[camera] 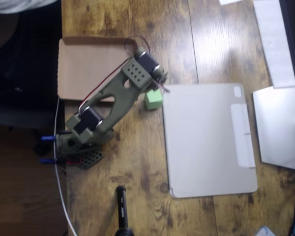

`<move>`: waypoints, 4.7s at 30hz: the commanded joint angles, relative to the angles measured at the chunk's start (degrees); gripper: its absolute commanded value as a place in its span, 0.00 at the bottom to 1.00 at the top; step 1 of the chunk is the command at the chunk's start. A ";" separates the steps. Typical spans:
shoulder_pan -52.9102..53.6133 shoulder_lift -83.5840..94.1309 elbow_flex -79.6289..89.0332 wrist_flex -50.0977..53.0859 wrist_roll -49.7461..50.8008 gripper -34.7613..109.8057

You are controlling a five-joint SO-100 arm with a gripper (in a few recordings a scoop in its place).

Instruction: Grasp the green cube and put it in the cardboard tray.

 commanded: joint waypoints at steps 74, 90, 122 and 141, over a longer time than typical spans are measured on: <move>5.19 -3.25 32.78 -34.89 0.26 0.31; 9.05 -6.24 35.33 -40.96 -2.37 0.44; -28.30 -15.56 2.72 -3.78 -3.60 0.29; 6.59 -13.62 1.32 -4.75 -8.70 0.38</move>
